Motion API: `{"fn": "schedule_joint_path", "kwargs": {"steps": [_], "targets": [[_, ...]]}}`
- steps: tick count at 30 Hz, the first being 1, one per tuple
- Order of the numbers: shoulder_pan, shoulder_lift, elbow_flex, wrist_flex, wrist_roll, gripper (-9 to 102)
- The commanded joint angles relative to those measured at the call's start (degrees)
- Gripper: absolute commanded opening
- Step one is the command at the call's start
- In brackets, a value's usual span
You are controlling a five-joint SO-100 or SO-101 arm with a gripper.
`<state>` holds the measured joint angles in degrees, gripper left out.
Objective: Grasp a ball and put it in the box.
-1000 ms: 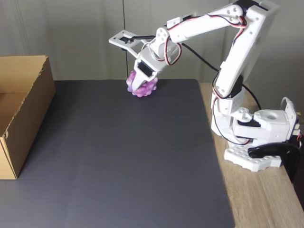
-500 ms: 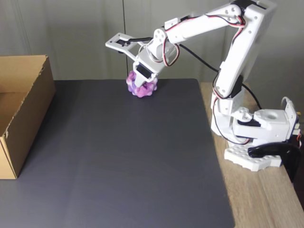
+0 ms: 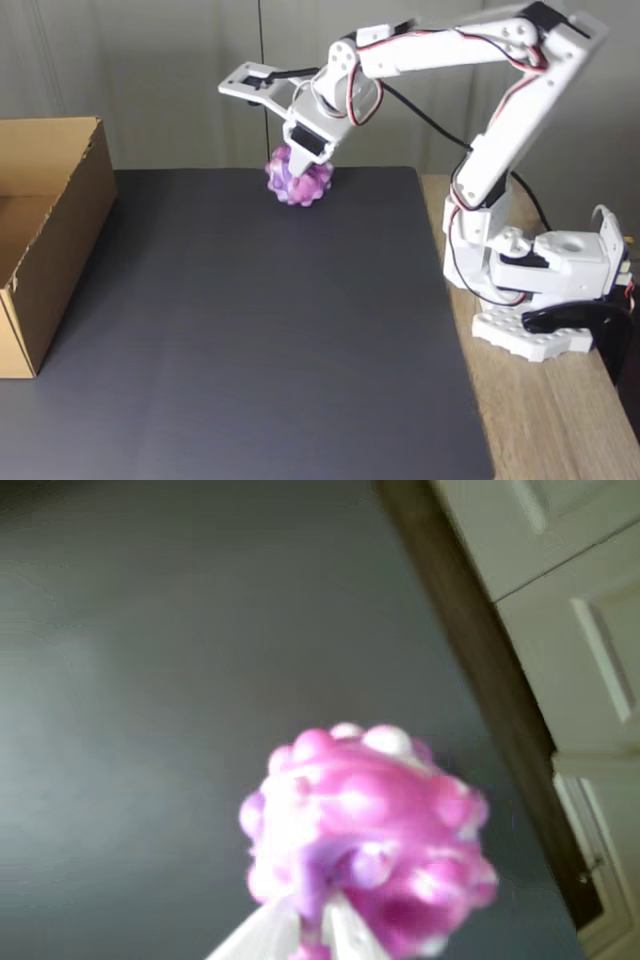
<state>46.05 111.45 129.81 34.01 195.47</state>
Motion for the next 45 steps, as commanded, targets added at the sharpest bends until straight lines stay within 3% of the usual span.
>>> {"fn": "schedule_joint_path", "kwargs": {"steps": [1,15,20,27,34,45], "targets": [[-2.4,4.1,-5.4,3.4,-0.6,0],[-12.7,6.9,-29.3,16.9,-4.0,0],[-19.2,0.3,-44.2,18.7,-4.8,0],[-25.4,-15.0,-70.1,19.2,-5.1,0],[-30.2,-26.7,-86.7,17.1,-4.6,0],[-32.9,-33.2,-90.3,14.1,-3.7,0]]}}
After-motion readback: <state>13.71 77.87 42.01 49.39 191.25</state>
